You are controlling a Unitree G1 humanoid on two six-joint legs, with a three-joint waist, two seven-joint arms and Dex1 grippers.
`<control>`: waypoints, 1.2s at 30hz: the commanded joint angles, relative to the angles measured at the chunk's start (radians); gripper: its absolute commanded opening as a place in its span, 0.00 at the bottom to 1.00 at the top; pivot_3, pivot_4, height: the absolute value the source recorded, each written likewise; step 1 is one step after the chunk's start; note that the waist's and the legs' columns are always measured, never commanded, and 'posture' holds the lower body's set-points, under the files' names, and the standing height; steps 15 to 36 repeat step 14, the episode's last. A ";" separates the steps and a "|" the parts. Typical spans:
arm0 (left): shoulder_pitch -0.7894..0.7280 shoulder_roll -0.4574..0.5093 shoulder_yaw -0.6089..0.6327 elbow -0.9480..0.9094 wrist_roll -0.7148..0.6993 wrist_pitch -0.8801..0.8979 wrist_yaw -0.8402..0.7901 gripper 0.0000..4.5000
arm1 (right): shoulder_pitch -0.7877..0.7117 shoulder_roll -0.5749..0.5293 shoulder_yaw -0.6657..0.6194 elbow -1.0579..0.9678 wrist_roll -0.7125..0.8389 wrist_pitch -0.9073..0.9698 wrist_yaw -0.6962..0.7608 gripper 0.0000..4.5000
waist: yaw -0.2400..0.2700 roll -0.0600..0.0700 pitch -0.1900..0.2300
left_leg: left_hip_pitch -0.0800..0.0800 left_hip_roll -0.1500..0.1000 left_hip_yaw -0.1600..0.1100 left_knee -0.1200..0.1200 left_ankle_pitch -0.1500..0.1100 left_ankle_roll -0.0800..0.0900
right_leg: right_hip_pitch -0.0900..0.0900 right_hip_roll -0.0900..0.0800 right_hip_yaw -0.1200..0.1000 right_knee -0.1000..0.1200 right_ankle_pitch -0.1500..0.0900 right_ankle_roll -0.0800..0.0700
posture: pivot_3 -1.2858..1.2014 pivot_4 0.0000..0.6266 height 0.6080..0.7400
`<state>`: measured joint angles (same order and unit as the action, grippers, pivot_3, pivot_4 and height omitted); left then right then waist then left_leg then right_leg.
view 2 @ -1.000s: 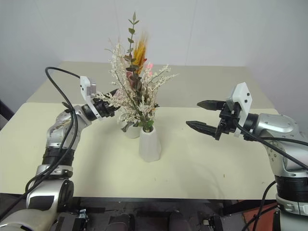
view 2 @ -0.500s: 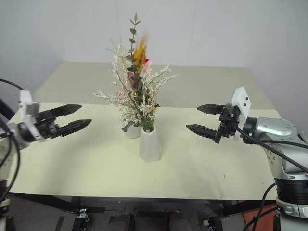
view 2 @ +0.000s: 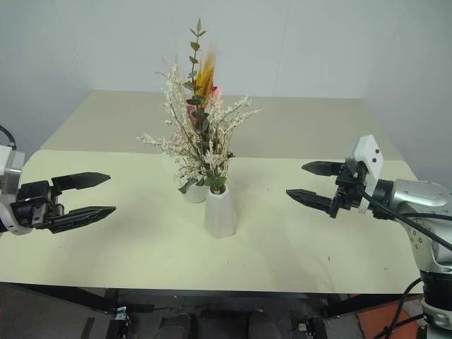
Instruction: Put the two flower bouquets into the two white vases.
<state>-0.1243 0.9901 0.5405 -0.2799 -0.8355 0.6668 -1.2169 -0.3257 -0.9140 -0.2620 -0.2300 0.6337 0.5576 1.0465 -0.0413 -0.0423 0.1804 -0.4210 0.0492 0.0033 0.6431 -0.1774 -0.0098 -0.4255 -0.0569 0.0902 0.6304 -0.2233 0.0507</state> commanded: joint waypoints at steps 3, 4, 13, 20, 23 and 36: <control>-0.064 0.000 -0.037 0.002 -0.015 -0.006 0.027 1.00 | 0.076 -0.031 -0.118 -0.121 0.043 0.023 -0.024 1.00 | 0.003 0.000 0.000 | 0.000 0.000 0.000 0.000 0.000 0.000 | 0.000 0.000 0.000 0.000 0.000 0.000 | 0.52 0.24 1.00; -0.069 -0.002 -0.040 0.002 -0.016 -0.007 0.029 1.00 | 0.090 -0.033 -0.133 -0.134 0.048 0.029 -0.031 1.00 | 0.002 0.000 0.000 | 0.000 0.000 0.000 0.000 0.000 0.000 | 0.000 0.000 0.000 0.000 0.000 0.000 | 0.52 0.24 1.00; -0.097 0.009 -0.080 0.022 -0.019 -0.014 0.000 1.00 | 0.199 -0.041 -0.241 -0.209 0.073 0.057 -0.044 1.00 | -0.002 0.000 0.000 | 0.000 0.000 0.000 0.000 0.000 0.000 | 0.000 0.000 0.000 0.000 0.000 0.000 | 0.52 0.24 1.00; -0.107 0.014 -0.092 0.032 -0.014 -0.017 -0.009 1.00 | 0.214 -0.041 -0.253 -0.222 0.078 0.062 -0.046 1.00 | -0.002 0.000 0.000 | 0.001 0.000 0.000 0.000 0.000 0.000 | 0.000 0.000 0.000 0.000 0.000 0.000 | 0.52 0.24 1.00; -0.107 0.014 -0.092 0.032 -0.014 -0.017 -0.009 1.00 | 0.214 -0.041 -0.253 -0.222 0.078 0.062 -0.046 1.00 | -0.002 0.000 0.000 | 0.001 0.000 0.000 0.000 0.000 0.000 | 0.000 0.000 0.000 0.000 0.000 0.000 | 0.52 0.24 1.00; -0.107 0.014 -0.092 0.032 -0.014 -0.017 -0.009 1.00 | 0.214 -0.041 -0.253 -0.222 0.078 0.062 -0.046 1.00 | -0.002 0.000 0.000 | 0.001 0.000 0.000 0.000 0.000 0.000 | 0.000 0.000 0.000 0.000 0.000 0.000 | 0.52 0.24 1.00</control>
